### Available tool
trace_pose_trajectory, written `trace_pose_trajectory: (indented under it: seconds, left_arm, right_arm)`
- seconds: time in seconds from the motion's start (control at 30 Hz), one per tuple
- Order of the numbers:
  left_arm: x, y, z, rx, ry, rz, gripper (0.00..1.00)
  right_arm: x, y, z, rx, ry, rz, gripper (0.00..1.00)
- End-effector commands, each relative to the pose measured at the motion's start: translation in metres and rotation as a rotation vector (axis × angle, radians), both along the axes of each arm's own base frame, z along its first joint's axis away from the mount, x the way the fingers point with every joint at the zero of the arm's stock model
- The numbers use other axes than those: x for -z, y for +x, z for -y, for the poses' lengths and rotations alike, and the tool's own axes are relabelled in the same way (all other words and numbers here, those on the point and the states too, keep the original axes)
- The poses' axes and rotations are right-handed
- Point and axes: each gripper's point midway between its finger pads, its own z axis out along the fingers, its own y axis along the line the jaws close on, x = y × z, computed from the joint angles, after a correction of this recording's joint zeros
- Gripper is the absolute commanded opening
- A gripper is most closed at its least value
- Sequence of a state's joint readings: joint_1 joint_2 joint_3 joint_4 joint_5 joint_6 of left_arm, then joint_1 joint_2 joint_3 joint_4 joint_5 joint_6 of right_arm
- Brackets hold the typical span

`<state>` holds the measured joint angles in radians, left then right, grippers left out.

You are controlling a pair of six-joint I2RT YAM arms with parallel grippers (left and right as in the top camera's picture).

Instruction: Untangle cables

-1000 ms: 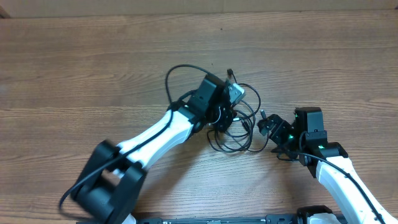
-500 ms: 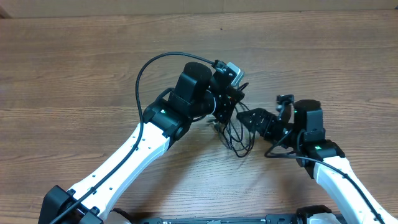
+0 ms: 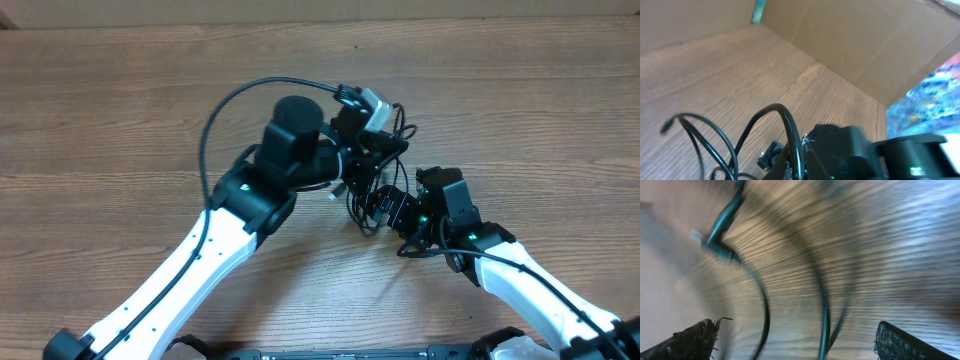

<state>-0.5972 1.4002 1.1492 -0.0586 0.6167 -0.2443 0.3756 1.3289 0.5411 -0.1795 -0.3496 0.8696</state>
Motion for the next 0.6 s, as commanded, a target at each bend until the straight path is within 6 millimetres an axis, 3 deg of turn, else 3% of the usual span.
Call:
trace_pose_trajectory:
  seconds: [0.0,0.13,0.3,0.47,0.57]
  left_arm:
    - [-0.054,-0.01,-0.025,0.0,-0.103,0.055,0.04]
    - [-0.075,-0.023,-0.041,0.039,-0.139,0.089,0.04]
    - [-0.082,-0.023,-0.059,0.003,-0.141,0.095,0.04]
    - [-0.097,-0.002,-0.101,-0.134,-0.146,0.154,0.04]
    - [-0.097,0.019,-0.138,-0.249,-0.135,0.154,0.04]
  right_arm:
    - [0.019,0.004,0.018,0.102,-0.089,-0.047,1.0]
    - [0.035,0.003,0.041,0.179,-0.186,-0.085,1.0]
    - [0.041,0.005,0.07,0.269,-0.253,-0.111,1.0]
    - [0.047,0.008,0.122,0.426,-0.286,-0.166,1.0]
    - [0.045,0.013,0.14,0.443,-0.26,-0.161,1.0]
